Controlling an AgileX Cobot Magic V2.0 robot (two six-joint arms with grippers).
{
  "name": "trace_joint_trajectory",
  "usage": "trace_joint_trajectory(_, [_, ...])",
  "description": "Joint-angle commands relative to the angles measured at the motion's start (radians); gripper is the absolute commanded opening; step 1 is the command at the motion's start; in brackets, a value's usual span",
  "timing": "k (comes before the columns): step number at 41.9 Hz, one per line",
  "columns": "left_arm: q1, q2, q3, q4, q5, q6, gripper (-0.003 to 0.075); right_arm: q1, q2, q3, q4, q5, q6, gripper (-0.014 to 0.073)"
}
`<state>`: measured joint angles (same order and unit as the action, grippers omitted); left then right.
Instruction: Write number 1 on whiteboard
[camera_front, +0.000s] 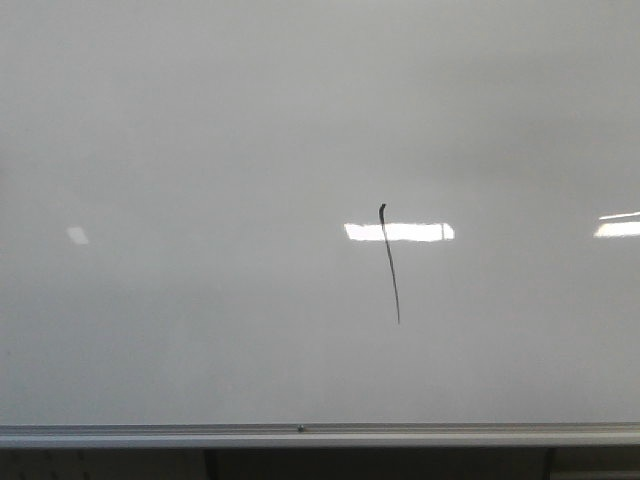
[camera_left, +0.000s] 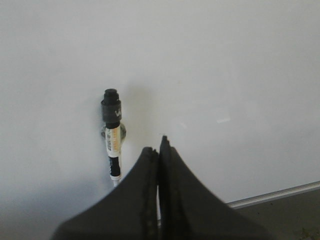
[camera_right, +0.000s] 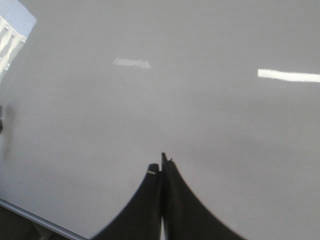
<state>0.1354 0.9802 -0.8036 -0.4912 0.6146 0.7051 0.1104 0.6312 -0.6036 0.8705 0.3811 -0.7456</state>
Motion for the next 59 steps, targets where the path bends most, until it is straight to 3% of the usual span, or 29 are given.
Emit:
trace_joint_trajectory(1, [-0.048, -0.054, -0.018, -0.034, -0.048, 0.001, -0.002, -0.006, -0.002, -0.026, 0.029, -0.026, -0.001, -0.006])
trace_joint_trajectory(10, [-0.177, -0.292, 0.128, -0.043, -0.065, 0.001, -0.002, -0.006, -0.002, -0.026, 0.029, -0.025, -0.001, -0.006])
trace_joint_trajectory(17, [-0.179, -0.589, 0.267, -0.127, -0.063, 0.001, -0.002, -0.006, -0.002, -0.026, 0.029, -0.025, -0.001, -0.006])
trace_joint_trajectory(23, [-0.179, -0.75, 0.29, -0.132, -0.037, 0.001, -0.002, -0.006, -0.002, -0.026, 0.029, -0.025, -0.001, -0.006])
trace_joint_trajectory(41, [-0.179, -0.783, 0.3, -0.124, -0.104, -0.01, -0.002, -0.006, -0.002, -0.026, 0.029, -0.025, -0.001, -0.006])
trace_joint_trajectory(43, [-0.177, -0.788, 0.312, -0.009, -0.161, -0.134, -0.002, -0.006, -0.002, -0.026, 0.029, -0.025, -0.001, -0.006])
trace_joint_trajectory(46, [-0.179, -0.82, 0.355, 0.276, -0.224, -0.461, -0.002, -0.006, -0.002, -0.026, 0.029, -0.025, -0.001, -0.006])
trace_joint_trajectory(49, [-0.181, -0.865, 0.421, 0.459, -0.283, -0.65, -0.002, -0.006, -0.002, -0.026, 0.03, -0.025, -0.001, -0.006])
trace_joint_trajectory(53, [-0.174, -0.955, 0.537, 0.529, -0.411, -0.711, -0.002, -0.006, -0.002, -0.026, 0.03, -0.025, -0.001, -0.006])
trace_joint_trajectory(59, [-0.113, -1.004, 0.671, 0.525, -0.455, -0.711, -0.002, -0.006, -0.001, -0.026, 0.03, -0.025, -0.001, -0.006])
